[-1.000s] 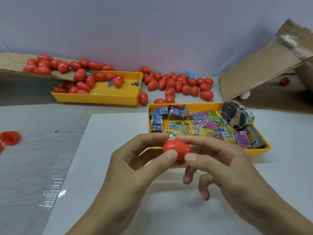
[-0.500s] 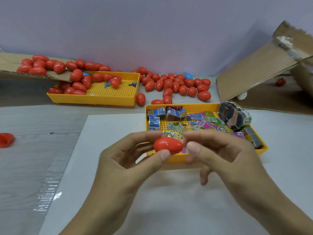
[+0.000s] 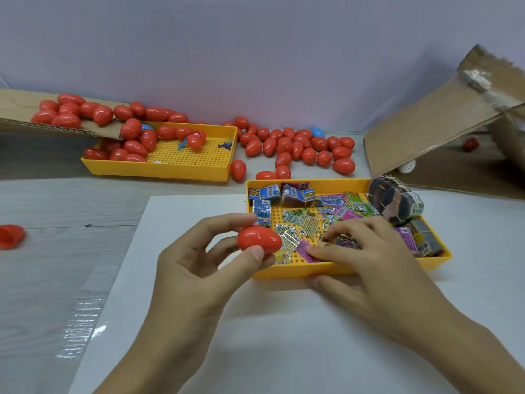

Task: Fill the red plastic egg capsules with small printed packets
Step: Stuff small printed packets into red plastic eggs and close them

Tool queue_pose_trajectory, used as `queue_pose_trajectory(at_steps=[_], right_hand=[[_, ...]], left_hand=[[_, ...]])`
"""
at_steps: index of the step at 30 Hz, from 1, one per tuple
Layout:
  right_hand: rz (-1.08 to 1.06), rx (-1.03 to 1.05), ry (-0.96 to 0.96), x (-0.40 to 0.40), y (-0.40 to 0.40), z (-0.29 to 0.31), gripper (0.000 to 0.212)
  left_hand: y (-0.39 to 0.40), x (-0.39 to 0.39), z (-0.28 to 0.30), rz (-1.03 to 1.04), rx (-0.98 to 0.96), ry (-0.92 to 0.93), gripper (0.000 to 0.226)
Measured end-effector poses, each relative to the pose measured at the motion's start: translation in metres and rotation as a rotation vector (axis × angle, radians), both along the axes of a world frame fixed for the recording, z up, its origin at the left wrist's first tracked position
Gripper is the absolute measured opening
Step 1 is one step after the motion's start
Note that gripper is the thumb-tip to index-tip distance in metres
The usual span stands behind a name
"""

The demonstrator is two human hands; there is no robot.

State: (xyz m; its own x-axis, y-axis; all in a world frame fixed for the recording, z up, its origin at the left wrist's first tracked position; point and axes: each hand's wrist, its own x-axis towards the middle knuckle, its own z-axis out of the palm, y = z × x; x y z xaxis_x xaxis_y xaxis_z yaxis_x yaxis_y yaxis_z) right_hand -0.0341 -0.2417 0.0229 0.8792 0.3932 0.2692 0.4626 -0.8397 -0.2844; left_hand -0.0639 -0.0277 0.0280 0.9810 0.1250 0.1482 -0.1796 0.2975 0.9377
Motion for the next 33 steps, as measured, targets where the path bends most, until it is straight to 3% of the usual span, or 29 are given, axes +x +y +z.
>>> queue_pose_trajectory(at_steps=[6, 12, 15, 20, 24, 33], right_hand=[[-0.001, 0.264, 0.041, 0.001, 0.002, 0.001, 0.009], [0.05, 0.889, 0.227, -0.005, 0.006, 0.014, 0.013], [0.083, 1.084, 0.376, -0.011, 0.01, 0.019, 0.021], [0.108, 1.139, 0.538, -0.017, 0.016, 0.019, 0.012], [0.149, 1.051, 0.588, -0.022, 0.019, 0.02, 0.011], [0.059, 0.982, 0.537, -0.022, 0.021, 0.02, 0.019]], left_hand=[[0.001, 0.0, -0.001, -0.019, 0.047, -0.012, 0.029], [-0.001, 0.0, -0.002, -0.022, 0.056, -0.044, 0.025], [-0.004, -0.002, -0.003, -0.033, 0.115, -0.087, 0.023], [-0.01, -0.006, -0.003, -0.072, 0.256, -0.132, 0.024], [-0.015, -0.013, 0.001, -0.079, 0.358, -0.155, 0.017], [-0.013, -0.01, -0.003, -0.079, 0.319, -0.098, 0.019]])
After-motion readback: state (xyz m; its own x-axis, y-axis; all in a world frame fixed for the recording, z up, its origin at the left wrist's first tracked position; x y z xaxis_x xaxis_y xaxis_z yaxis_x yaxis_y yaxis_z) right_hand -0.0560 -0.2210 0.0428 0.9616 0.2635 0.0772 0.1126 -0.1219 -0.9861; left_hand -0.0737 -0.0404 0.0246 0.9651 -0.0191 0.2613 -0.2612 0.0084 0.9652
